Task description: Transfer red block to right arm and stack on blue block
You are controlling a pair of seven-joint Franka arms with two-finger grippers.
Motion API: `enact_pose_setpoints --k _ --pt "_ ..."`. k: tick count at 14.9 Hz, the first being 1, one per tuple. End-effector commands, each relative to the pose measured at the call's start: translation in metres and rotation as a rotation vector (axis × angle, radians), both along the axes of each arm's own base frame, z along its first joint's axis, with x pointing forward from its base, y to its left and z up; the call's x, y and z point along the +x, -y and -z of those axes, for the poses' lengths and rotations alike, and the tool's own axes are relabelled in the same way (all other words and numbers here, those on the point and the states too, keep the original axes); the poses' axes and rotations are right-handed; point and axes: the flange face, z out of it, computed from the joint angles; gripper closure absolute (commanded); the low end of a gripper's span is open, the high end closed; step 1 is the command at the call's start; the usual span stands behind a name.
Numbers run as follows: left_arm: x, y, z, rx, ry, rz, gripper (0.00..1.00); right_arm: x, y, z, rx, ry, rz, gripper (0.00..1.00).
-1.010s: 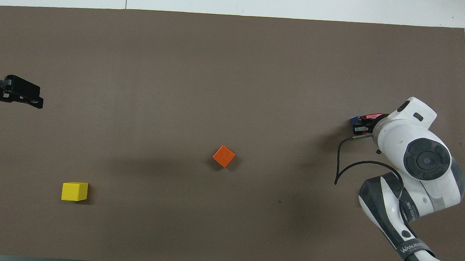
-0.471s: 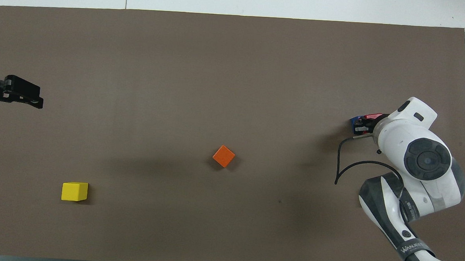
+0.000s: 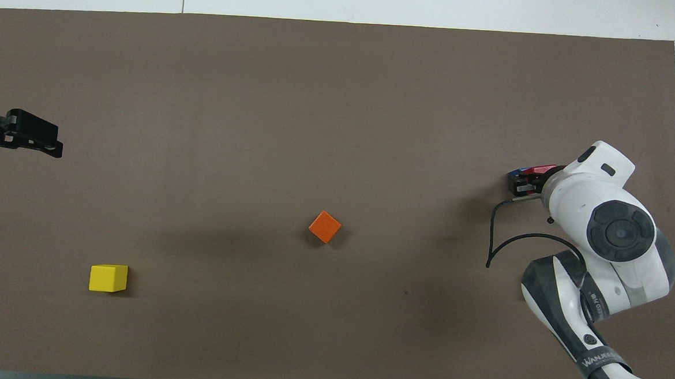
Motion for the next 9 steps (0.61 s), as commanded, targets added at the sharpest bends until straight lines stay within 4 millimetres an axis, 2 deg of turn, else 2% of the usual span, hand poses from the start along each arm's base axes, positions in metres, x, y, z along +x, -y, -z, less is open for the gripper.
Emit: enact_pose_setpoints --k 1,5,9 --pt "-0.009 0.0 -0.002 0.018 -0.007 0.009 0.0 0.001 0.004 0.0 -0.005 0.011 -0.01 0.0" --pt "-0.009 0.0 -0.002 0.018 -0.007 0.011 0.0 0.009 0.001 -0.012 0.008 -0.009 0.037 0.0" --pt "-0.009 -0.002 -0.002 0.018 -0.008 0.003 0.0 0.02 -0.001 -0.039 0.041 -0.056 0.1 0.0"
